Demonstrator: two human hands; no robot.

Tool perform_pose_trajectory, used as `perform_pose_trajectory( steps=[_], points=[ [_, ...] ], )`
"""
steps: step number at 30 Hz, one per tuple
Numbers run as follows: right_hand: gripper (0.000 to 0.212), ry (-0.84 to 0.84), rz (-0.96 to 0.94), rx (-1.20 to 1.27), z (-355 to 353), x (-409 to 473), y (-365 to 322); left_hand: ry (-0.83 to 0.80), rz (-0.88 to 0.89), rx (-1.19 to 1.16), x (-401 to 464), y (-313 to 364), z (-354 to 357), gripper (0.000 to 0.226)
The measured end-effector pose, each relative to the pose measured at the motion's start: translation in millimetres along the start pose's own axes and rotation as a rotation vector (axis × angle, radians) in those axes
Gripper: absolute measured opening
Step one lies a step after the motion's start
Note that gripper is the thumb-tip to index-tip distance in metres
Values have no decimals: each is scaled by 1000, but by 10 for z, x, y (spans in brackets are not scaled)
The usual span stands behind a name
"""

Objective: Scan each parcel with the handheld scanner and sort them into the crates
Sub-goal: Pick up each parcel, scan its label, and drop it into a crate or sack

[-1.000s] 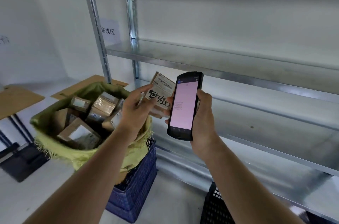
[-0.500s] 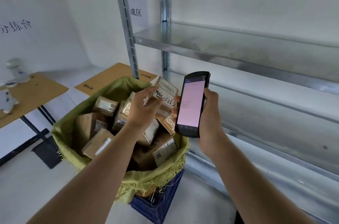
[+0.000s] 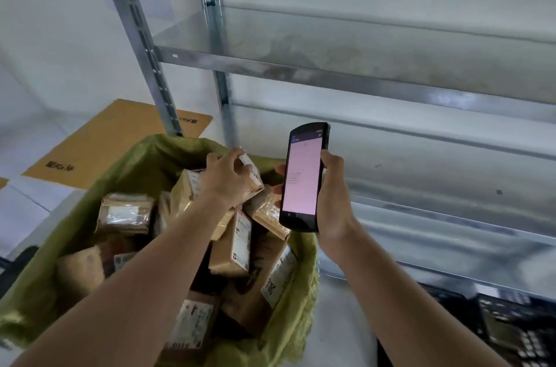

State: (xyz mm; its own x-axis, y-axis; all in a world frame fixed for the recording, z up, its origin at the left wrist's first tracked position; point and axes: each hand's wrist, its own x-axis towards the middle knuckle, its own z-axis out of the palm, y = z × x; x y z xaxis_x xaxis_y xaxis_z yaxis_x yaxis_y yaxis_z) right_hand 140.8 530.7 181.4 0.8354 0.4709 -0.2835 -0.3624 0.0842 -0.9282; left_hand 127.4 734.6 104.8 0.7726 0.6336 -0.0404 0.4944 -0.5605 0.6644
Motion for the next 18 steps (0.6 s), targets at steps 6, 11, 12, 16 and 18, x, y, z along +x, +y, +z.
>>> perform_pose_trajectory(
  steps=[6, 11, 12, 16, 18],
  points=[
    [73, 110, -7, 18, 59, 111, 112, -74, 55, 253, 276, -81, 85, 31],
    [65, 182, -16, 43, 8, 40, 168, -102, 245, -26, 183, 99, 94, 37],
    [62, 194, -24, 51, -13, 5, 172, -112, 273, -88, 132, 187, 79, 40],
    [59, 250, -34, 22, -144, -201, 181, -254, 215, -366, -97, 561, 77, 46],
    [58, 281, -51, 40, -252, -324, 186, -346, 94, -587, -227, 738, 126, 47]
  ],
)
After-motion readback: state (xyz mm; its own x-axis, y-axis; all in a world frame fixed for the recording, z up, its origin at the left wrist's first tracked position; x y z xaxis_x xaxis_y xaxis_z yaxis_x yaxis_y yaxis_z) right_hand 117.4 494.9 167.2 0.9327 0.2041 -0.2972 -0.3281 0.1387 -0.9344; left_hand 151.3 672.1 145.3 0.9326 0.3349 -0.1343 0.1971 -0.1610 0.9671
